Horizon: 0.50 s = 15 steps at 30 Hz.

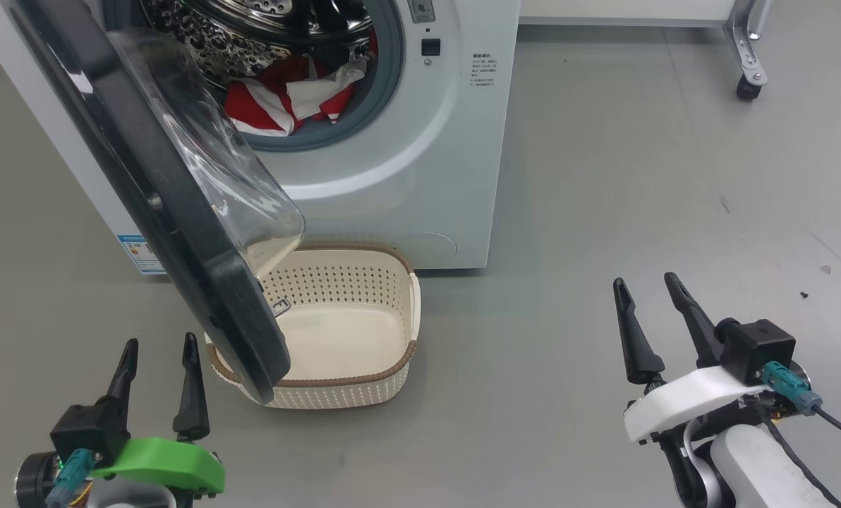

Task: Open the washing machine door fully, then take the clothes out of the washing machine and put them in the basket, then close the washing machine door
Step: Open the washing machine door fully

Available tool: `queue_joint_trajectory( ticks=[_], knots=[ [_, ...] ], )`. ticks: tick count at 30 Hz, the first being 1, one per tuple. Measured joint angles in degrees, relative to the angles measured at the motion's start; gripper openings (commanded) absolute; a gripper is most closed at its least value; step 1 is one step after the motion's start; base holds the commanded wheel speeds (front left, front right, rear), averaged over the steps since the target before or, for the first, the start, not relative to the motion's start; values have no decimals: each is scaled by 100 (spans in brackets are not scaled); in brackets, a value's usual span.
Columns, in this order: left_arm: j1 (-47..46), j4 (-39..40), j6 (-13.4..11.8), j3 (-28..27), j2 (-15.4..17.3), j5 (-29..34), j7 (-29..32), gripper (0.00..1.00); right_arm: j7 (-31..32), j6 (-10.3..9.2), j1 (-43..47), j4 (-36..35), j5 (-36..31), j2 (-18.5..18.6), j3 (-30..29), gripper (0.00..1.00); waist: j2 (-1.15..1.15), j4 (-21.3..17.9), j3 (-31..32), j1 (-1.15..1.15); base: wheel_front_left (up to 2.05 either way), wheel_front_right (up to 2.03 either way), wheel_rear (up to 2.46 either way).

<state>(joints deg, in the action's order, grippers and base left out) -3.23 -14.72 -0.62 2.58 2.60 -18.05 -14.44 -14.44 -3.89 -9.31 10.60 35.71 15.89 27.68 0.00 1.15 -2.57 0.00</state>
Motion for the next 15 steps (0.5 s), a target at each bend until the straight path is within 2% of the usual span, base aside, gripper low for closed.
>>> queue_joint_trajectory(
  ticks=[15],
  knots=[
    [-3, -115, 76, 16, -5, -1, 0, 100, 0, 148, 176, -11, -249, -145, -196, 100, 0, -21, -21, 0, 0, 0, 0]
  ],
)
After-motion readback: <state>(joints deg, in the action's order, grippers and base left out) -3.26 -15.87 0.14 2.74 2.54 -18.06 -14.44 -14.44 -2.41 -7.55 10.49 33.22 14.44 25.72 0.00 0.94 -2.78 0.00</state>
